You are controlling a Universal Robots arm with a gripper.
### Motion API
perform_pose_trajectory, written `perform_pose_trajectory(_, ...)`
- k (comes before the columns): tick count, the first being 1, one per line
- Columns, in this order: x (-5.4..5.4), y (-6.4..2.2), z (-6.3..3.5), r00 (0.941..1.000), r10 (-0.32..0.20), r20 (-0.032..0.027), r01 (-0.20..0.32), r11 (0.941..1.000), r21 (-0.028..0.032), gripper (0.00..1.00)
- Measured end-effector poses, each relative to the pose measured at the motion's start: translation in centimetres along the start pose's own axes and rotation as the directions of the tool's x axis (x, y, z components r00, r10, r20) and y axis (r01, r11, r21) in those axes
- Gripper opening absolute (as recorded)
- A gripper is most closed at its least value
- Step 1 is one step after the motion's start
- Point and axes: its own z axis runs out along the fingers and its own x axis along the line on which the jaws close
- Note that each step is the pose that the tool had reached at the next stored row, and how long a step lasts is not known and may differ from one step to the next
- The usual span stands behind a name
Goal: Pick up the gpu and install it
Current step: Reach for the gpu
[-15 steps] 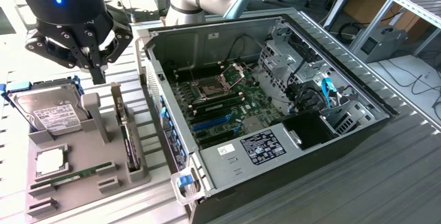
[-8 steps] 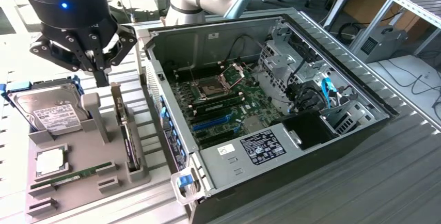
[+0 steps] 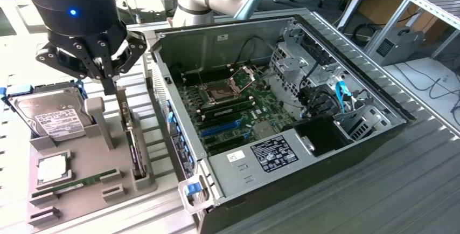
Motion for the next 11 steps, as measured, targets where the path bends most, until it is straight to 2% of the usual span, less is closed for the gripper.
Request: perform_pose_trajectory(11,-0.57,-1.03,0.45,1.0000,0.000,0.0000,0.000,1.0000,0.0000,0.11)
